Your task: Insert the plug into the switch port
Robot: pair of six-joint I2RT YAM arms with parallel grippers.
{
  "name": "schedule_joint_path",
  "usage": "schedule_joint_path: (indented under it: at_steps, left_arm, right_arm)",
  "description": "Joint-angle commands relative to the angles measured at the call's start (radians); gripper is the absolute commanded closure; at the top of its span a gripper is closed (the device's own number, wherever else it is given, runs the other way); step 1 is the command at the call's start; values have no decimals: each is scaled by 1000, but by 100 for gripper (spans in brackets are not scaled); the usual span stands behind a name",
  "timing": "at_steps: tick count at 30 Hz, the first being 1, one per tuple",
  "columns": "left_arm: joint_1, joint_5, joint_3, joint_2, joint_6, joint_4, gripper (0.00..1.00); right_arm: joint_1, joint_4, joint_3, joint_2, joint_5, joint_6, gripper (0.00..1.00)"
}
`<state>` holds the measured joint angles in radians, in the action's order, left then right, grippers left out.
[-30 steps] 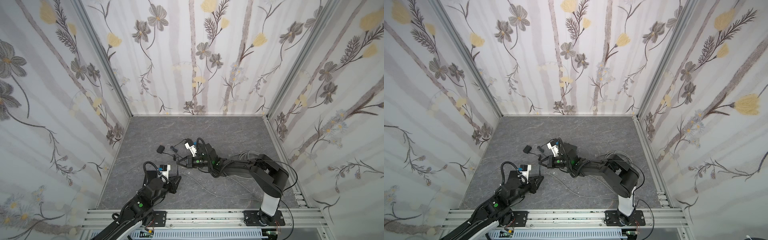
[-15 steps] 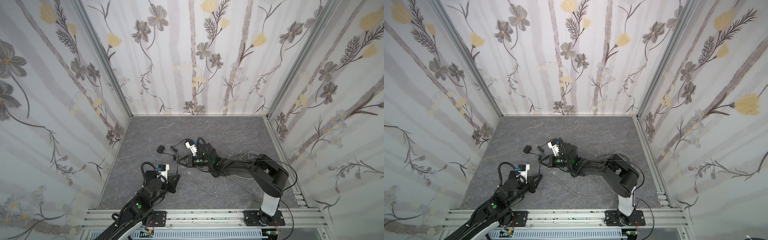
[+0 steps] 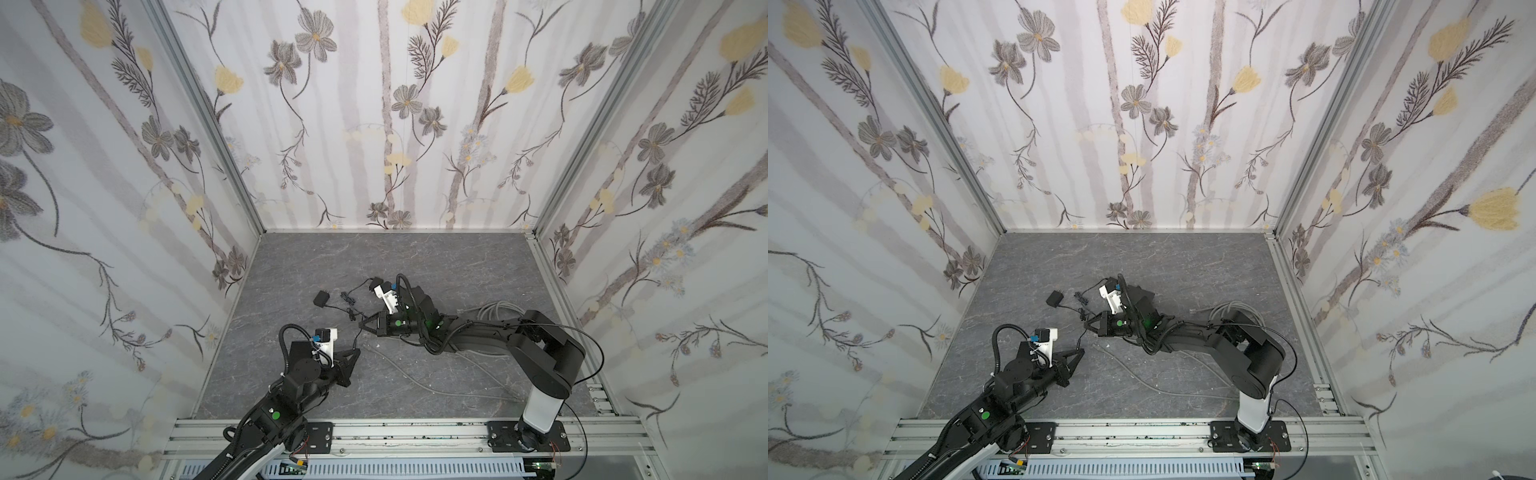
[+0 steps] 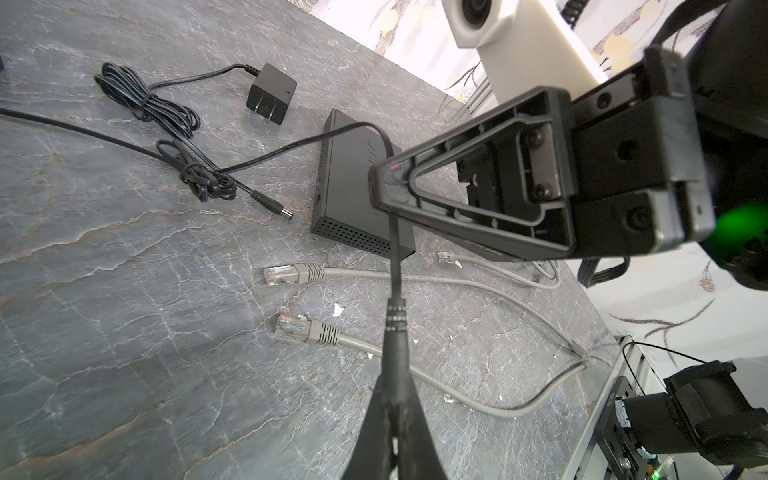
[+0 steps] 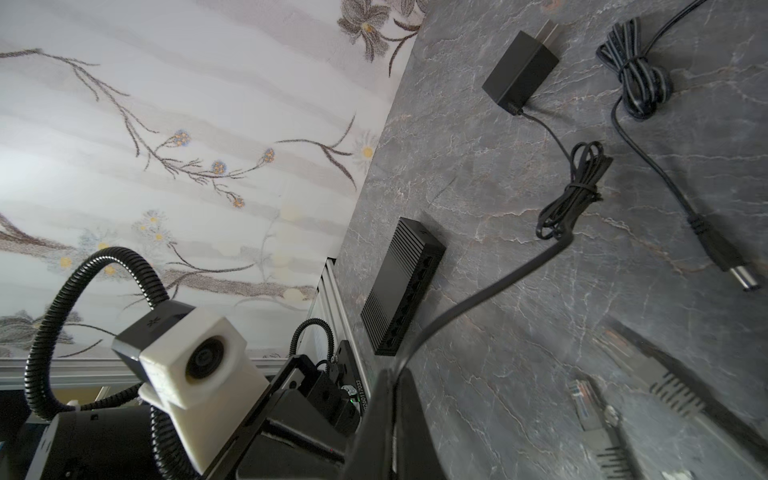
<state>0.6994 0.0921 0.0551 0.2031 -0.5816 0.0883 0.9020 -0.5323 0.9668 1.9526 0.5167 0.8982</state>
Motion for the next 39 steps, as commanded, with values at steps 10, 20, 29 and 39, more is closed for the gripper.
schedule_joint_path:
  at_steps: [10,20,29,39]
  left_arm:
    - [-3,153,80,44,-71,202,100]
    - [-1,283,107,291,-114,153,100]
    - [-2,405,91,369,-98,28,100]
    - [0,371,68,192,-109,107,100]
  right_arm:
    - [-3,134,13,-74,-42,-210,64]
    - [144,409,-47,-403,-423,-842,39]
    - [291,112,-319,-553,-479,-1335,0]
    - [291,188,-303,-546,-400,-1386,0]
